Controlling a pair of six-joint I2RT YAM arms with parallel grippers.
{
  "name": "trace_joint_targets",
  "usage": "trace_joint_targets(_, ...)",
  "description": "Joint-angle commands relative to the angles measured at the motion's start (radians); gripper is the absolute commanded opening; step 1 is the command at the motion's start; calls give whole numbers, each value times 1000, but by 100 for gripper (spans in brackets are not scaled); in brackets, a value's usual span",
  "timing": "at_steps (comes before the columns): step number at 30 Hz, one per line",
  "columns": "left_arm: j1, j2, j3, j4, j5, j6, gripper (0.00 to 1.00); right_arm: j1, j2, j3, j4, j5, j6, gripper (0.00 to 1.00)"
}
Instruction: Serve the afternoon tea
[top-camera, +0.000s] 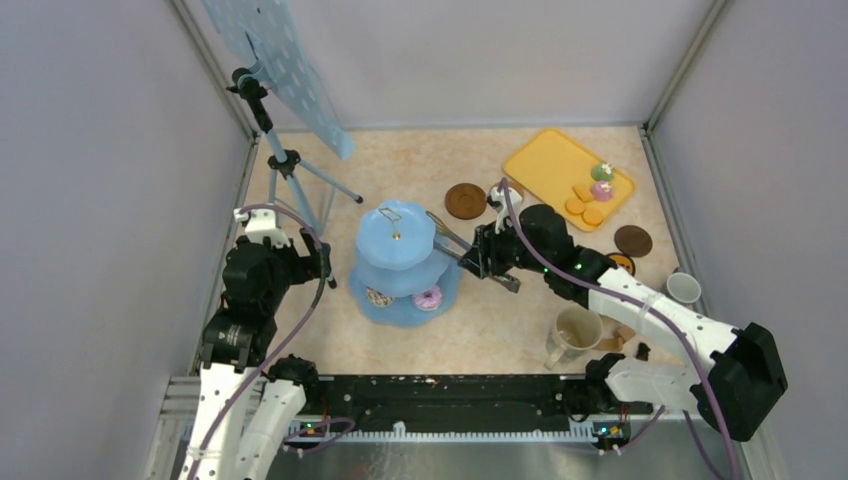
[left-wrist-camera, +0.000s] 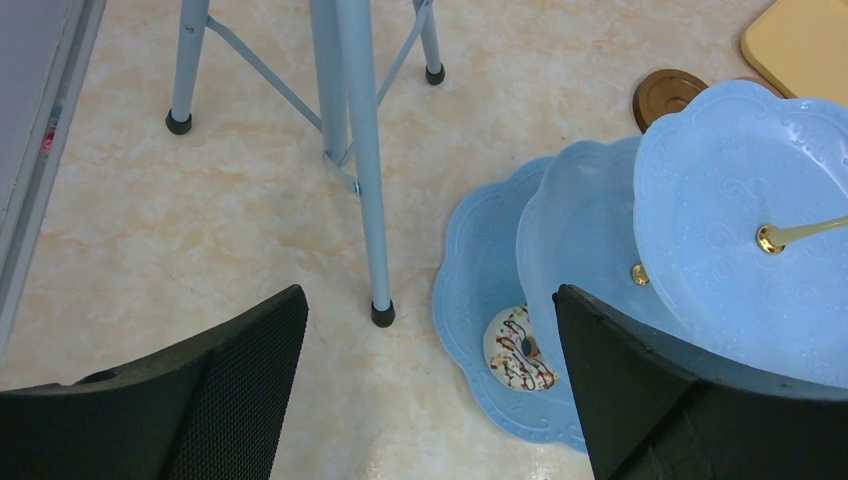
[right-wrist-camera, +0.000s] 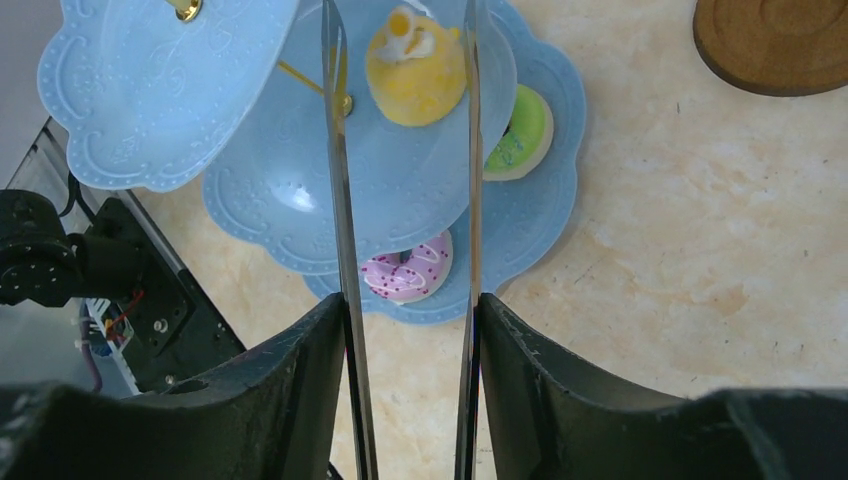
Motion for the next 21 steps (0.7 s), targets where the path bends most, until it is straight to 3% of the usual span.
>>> trace_joint_targets(1,6,1,34,21,12,7,99,11,-13,46,35,10,-3,50)
trace_joint_targets(8,6,-12,31,25,15,11,99,11,-52,77,-33,88,-2,53)
trace_joint_targets(16,4,-41,20,37,20,19,99,3,-82,129,-140,290,-40,51)
trace_joint_targets(21,-11,-67,10,48,5,17,99,-104,-59,166,-183,373,-56,50)
